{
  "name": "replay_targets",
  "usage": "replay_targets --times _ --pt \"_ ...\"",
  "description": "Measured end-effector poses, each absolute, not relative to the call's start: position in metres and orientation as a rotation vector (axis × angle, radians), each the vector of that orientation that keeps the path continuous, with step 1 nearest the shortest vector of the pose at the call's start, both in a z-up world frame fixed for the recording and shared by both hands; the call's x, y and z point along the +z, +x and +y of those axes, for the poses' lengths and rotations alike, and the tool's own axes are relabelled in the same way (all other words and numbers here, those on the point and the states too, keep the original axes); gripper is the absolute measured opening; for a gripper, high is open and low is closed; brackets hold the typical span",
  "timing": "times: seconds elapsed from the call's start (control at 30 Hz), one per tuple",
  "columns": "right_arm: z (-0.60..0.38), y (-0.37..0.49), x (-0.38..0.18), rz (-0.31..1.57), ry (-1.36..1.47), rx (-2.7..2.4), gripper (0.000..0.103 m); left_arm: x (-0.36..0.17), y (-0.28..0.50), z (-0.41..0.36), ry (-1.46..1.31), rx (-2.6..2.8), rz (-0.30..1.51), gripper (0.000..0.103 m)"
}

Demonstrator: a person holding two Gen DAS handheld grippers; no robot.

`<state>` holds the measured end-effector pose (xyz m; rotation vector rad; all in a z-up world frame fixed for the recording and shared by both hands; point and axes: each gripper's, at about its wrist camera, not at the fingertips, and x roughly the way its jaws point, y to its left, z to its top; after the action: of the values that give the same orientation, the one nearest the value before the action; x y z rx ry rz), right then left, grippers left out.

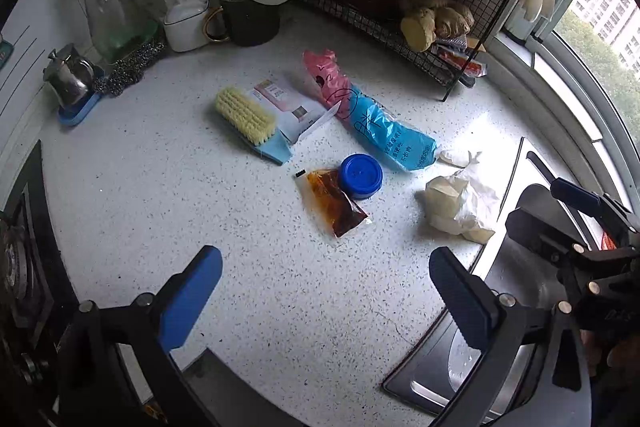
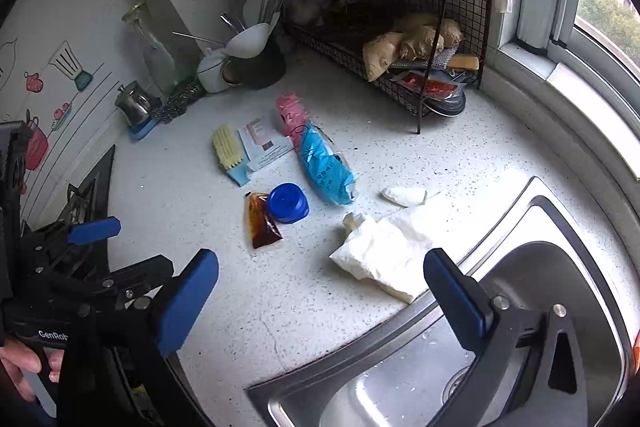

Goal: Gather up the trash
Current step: 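Raise both tools back toward the sauce packet and blue-lidded jar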

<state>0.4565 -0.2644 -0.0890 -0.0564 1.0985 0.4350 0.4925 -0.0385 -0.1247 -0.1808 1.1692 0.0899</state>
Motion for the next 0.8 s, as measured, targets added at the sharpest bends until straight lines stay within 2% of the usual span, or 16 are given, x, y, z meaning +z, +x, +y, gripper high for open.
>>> replay_targets --times 0.47,0.8 --pt "-0.281 0.507 -0.157 1.235 -0.149 0.340 0.102 -0.206 0.561 -0.040 -0.136 0.140 1.324 0.103" --pt "-0.284 0.509 -0.176 1.271 -0.150 0.316 0.102 -0.231 0.568 -0.032 -0.101 0.152 1.362 0.103"
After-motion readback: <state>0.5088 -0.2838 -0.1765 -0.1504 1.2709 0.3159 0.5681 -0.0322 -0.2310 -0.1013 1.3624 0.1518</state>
